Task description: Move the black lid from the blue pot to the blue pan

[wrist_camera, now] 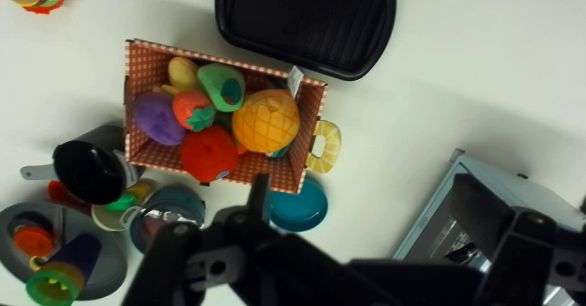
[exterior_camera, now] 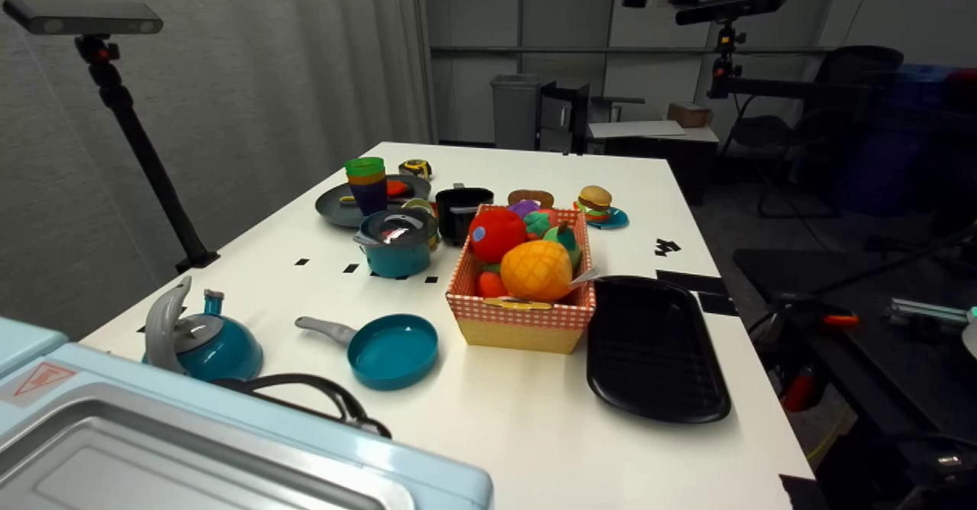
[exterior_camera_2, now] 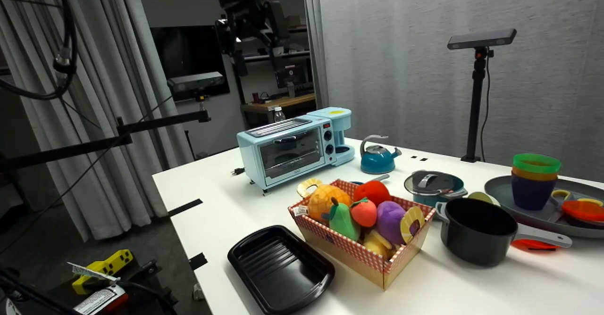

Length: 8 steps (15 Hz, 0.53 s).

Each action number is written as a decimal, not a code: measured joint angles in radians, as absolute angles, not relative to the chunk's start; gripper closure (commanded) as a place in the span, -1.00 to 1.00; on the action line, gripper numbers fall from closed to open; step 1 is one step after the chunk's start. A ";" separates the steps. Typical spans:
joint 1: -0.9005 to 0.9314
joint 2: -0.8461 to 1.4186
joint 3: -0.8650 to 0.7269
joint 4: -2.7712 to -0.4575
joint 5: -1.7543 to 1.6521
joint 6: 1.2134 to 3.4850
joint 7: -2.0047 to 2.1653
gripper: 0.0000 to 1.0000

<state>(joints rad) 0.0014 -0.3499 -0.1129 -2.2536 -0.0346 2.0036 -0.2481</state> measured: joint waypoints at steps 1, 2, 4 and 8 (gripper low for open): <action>-0.006 -0.336 -0.112 -2.253 -0.068 2.040 -0.238 -1.00; -0.015 -0.320 -0.112 -2.251 -0.098 2.074 -0.226 -1.00; -0.034 -0.282 -0.111 -2.240 -0.154 2.140 -0.198 -1.00; -0.073 -0.181 -0.112 -2.185 -0.243 2.248 -0.141 -1.00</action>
